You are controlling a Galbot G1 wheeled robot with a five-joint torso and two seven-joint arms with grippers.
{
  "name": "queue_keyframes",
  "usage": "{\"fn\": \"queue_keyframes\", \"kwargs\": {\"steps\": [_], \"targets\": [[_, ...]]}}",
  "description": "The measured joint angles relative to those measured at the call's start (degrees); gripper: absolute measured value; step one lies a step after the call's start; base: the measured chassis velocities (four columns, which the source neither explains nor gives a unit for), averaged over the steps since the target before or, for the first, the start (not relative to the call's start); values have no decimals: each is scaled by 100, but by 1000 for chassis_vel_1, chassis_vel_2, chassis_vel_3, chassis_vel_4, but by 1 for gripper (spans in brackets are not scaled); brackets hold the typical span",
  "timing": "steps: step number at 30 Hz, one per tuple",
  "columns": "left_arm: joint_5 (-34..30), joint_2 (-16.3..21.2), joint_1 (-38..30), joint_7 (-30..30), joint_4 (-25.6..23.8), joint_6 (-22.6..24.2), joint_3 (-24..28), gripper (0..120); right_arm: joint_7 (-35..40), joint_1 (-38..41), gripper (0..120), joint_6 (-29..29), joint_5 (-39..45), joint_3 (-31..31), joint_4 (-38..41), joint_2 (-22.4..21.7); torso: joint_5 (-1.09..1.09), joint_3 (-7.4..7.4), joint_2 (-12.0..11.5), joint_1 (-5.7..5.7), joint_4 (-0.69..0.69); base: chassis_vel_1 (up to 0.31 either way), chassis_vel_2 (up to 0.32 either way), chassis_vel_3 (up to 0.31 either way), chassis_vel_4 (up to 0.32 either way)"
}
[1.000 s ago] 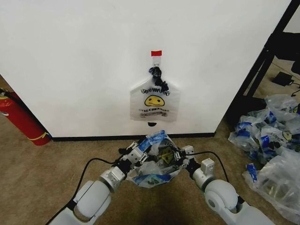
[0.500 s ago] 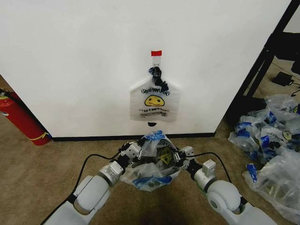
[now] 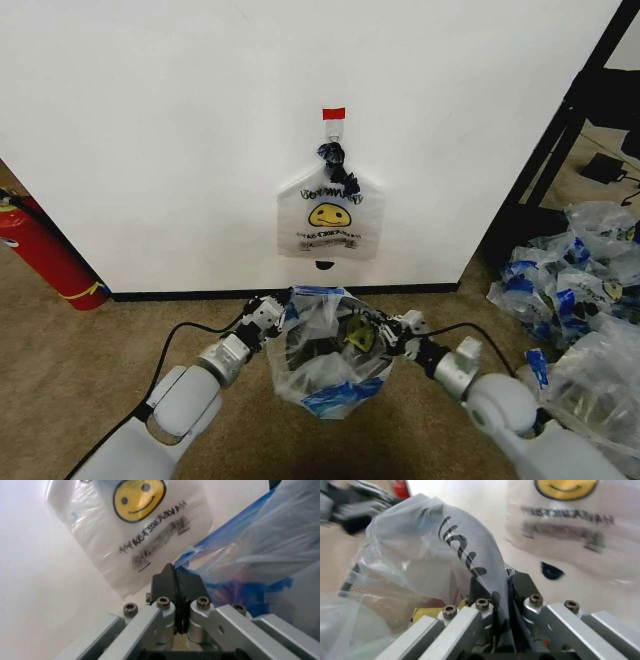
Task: Pick up the garbage bag from the wall and place it over the trash bin.
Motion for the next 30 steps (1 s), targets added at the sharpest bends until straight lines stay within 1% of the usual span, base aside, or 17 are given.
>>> {"fn": "queue_keyframes", "kwargs": {"steps": [1,3,7,8,9,12,14,17,19,21,22,23,24,25,27,29,30], "targets": [[-2,1,-6,-1,32,-28,0,0,-210,15,2,71,105,75,-77,-5,0,0,0,0,0,0,0,0,0],[-2,-3,-11,-1,54,-44,2,0,-287,22,2,106,193,98,-105,-8,0,0,0,0,0,0,0,0,0],[9,-65,-67,-3,210,-170,56,0,-531,51,2,201,796,120,-176,-1,0,0,0,0,-1,0,0,0,0],[13,-70,-72,-3,226,-185,59,0,-540,54,2,210,884,118,-181,2,0,0,0,0,0,0,0,0,0],[49,-97,-92,3,308,-266,66,0,-547,63,2,242,1193,86,-192,14,0,0,0,0,0,0,0,0,0],[68,-107,-95,10,353,-313,66,0,-504,66,2,271,1387,49,-192,23,0,0,0,0,0,0,0,0,0],[92,-126,-95,17,428,-396,65,0,-372,54,2,329,1715,-17,-170,60,0,0,0,0,0,0,0,0,0],[18,-154,-95,-6,487,-584,54,0,-255,42,2,403,1842,-84,-154,139,-1,0,0,0,0,0,0,0,0],[-13,-157,-96,-17,487,-610,54,0,-229,41,2,415,1828,-93,-154,151,-1,0,0,0,0,0,0,0,0],[-192,-166,-95,-66,459,-701,53,0,-89,34,2,477,1697,-141,-156,204,-1,0,0,0,0,0,0,0,0],[-312,-168,-95,-111,425,-759,48,0,103,13,2,515,1594,-197,-154,244,0,0,0,0,0,0,0,0,0],[-369,-168,-99,-144,419,-780,41,4,265,-2,2,536,1509,-227,-140,267,0,0,0,0,0,0,0,0,0],[-369,-168,-99,-144,419,-780,41,4,265,-2,2,536,1509,-227,-140,267,0,0,0,0,0,0,0,0,0],[-411,-167,-108,-169,419,-789,32,8,417,-11,2,554,1425,-255,-121,285,-1,0,0,0,0,0,0,0,0],[-519,-157,-141,-218,444,-797,-9,16,849,-44,2,583,1230,-325,-69,328,-1,0,0,0,0,0,0,0,0],[-696,-134,-161,-271,503,-796,-61,26,1456,-103,2,584,1065,-411,-14,387,-1,0,0,0,0,0,0,0,0],[-696,-134,-161,-271,503,-796,-61,26,1456,-103,2,584,1065,-411,-14,387,-1,0,0,0,0,0,0,0,0]]}}
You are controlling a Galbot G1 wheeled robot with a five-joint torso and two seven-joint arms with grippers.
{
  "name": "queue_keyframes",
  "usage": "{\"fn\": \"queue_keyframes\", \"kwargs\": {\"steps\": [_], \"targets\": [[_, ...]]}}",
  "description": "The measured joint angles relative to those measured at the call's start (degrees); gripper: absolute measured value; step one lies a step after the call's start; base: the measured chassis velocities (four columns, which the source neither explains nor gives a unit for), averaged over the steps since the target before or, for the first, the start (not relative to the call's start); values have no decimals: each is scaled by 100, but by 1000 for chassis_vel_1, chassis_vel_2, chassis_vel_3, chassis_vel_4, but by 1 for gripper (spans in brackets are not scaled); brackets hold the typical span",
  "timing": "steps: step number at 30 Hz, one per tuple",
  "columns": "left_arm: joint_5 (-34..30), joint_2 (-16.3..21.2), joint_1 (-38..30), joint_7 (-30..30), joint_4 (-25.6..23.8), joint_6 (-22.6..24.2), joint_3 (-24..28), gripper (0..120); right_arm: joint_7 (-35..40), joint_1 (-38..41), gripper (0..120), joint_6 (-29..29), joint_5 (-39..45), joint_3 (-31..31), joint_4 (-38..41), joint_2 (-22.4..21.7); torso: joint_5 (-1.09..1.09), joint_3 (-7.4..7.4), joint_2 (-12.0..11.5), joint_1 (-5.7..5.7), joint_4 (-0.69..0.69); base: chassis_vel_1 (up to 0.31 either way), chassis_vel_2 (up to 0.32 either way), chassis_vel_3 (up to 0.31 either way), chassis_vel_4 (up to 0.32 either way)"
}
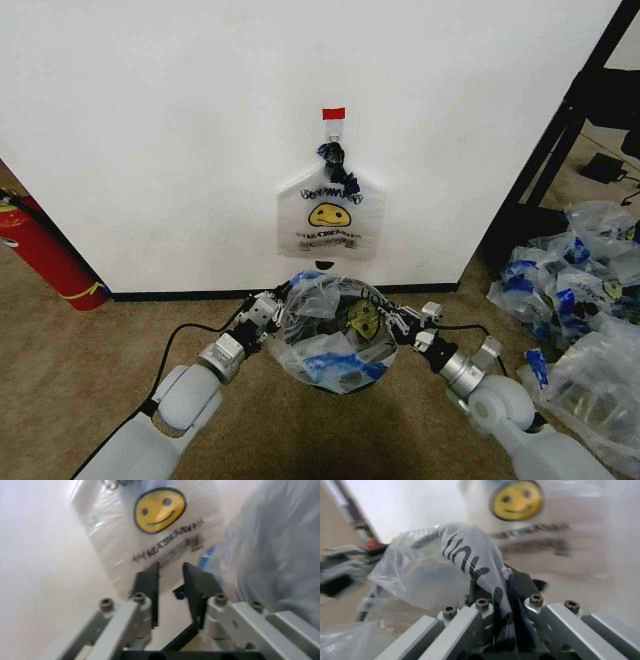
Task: Pick up the garbage bag from the wall and place it over the trash bin.
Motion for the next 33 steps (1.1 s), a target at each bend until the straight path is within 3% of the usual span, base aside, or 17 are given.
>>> {"fn": "queue_keyframes", "kwargs": {"steps": [5,7,9,11,13,14,19,27,33], "targets": [[-388,17,73,-137,51,-1,-112,48,953,-107,2,-69,10,-96,83,113,0,0,0,0,-2,0,0,0,0],[-480,8,136,-211,-23,6,-126,50,1145,-113,2,-61,28,-116,98,141,0,0,0,0,-1,0,0,0,0],[-764,-35,319,-472,-303,124,-137,57,1510,-114,2,24,61,-171,120,214,0,0,0,0,0,0,0,0,0],[-1586,-264,806,-1301,-1064,606,-46,70,2138,-111,2,458,29,-374,176,453,1,-1,0,0,-1,0,0,0,0],[-2205,-476,1123,-1686,-1577,882,29,77,2385,-112,2,787,-77,-545,183,615,0,-1,0,-1,1,0,0,0,0],[-2649,-649,1335,-1803,-1928,1020,68,82,2468,-109,2,991,-179,-646,140,704,2,-1,0,-1,2,0,0,0,0],[-3392,-955,1789,-1835,-2506,1332,142,98,2522,-55,2,1551,-518,-848,-112,881,3,-1,1,-1,0,0,0,0,0],[-3467,-1035,2185,-1861,-2694,1461,418,100,2592,63,2,1709,-712,-877,-180,922,0,0,1,-1,0,0,0,0,0],[-3099,-1099,2106,-1818,-2408,1435,731,94,2580,51,2,1709,-726,-890,-161,940,1,0,1,-1,0,0,0,0,0]]}}
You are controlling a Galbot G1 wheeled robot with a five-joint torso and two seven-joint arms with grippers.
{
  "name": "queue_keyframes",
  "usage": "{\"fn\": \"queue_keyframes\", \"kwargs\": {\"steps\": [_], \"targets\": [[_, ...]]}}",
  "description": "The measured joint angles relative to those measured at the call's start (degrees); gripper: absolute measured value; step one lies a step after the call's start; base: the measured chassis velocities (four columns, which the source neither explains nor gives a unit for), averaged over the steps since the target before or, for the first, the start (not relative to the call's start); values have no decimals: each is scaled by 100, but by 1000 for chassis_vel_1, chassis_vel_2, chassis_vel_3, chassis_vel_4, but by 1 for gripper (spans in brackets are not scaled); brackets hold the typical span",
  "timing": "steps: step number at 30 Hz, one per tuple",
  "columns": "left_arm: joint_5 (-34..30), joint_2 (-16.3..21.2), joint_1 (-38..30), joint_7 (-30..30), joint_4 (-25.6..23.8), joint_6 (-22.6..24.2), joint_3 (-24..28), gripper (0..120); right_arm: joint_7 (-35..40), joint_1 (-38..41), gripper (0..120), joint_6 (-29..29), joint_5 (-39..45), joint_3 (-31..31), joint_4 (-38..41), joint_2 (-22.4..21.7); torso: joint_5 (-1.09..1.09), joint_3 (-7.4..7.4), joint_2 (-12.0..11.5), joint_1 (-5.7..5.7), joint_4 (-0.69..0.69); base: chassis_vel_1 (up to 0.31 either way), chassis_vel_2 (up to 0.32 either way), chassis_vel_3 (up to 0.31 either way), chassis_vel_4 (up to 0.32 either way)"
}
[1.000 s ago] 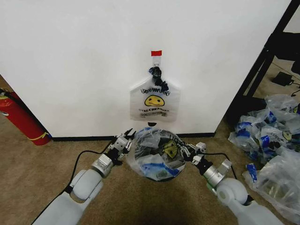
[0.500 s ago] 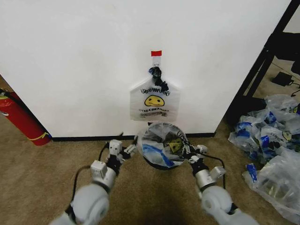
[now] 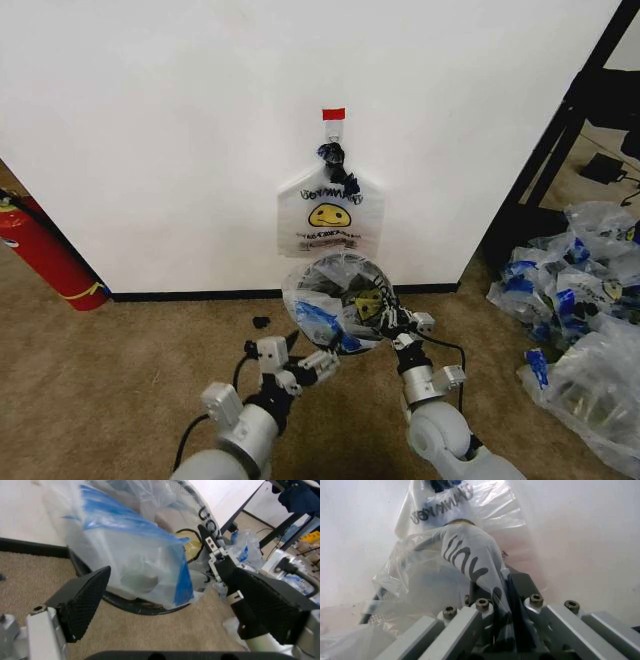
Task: Pick up the garbage bag from the wall and place it over the trash bin.
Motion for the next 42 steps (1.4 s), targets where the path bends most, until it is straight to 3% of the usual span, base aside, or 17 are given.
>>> {"fn": "queue_keyframes", "kwargs": {"steps": [6,9,19,25,28,35,42], "targets": [[-173,-155,-259,-109,80,115,131,81,-28,-25,2,-1,-36,-6,24,7,0,0,0,0,0,0,0,0,0],[-186,-237,-412,-150,199,149,152,64,-50,-48,2,-1,-39,-6,44,7,0,0,0,1,0,0,0,0,0],[-176,-246,-606,-206,421,184,114,32,-87,-56,2,-10,-44,-5,68,6,0,0,0,1,0,0,0,0,0],[-176,-224,-657,-192,448,205,106,6,-88,-45,2,-34,-36,-3,83,8,0,0,-1,1,0,0,0,0,0],[-173,-211,-678,-157,466,204,98,0,-86,-44,2,-41,-31,1,87,12,0,0,-2,1,0,0,0,0,0],[-119,-88,-562,271,408,24,32,0,-7,-43,2,-72,142,28,113,41,0,0,-1,1,0,0,0,0,0],[227,63,-180,620,433,-322,-59,0,352,82,2,-206,882,84,284,112,0,0,-1,0,2,0,0,0,0]]}}
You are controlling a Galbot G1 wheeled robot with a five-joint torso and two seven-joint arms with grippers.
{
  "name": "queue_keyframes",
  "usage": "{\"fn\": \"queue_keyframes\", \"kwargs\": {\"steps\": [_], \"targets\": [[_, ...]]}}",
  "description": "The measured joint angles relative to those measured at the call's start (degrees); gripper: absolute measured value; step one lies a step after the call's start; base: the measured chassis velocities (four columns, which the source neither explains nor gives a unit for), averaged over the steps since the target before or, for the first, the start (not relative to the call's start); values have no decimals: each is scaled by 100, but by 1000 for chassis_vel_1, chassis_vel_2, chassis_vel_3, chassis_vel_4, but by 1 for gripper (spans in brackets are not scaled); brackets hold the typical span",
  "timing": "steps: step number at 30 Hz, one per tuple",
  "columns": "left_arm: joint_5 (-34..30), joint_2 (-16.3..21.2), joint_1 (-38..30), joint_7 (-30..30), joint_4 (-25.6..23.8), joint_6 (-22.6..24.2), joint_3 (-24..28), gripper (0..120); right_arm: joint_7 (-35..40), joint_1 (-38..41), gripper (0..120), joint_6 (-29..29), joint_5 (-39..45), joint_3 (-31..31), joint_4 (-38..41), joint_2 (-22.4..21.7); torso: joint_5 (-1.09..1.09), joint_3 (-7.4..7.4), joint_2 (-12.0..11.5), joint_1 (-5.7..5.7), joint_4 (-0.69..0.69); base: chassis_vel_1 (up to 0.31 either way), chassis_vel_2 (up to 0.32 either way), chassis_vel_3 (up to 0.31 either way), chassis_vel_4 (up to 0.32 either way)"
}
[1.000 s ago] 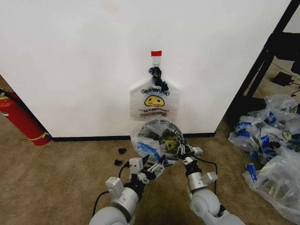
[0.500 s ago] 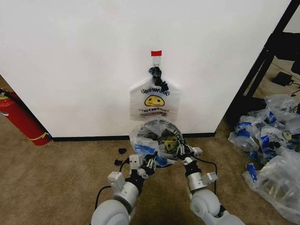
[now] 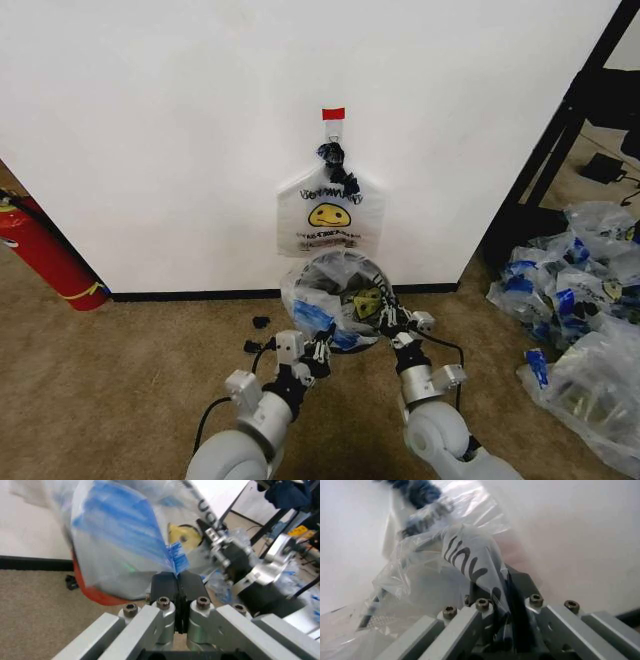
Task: Pick up the garbage bag from the wall and place it over the trash bin.
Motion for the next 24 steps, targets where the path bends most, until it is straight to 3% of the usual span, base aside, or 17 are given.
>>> {"fn": "queue_keyframes", "kwargs": {"steps": [11,24], "targets": [[414,-64,-60,-141,461,-214,-59,0,253,-37,2,-154,925,17,394,-22,0,0,0,0,-2,0,0,0,0],[674,-103,-266,-522,827,50,-101,0,3,-93,2,-127,1261,23,645,-69,0,0,0,0,-1,0,0,0,0]]}}
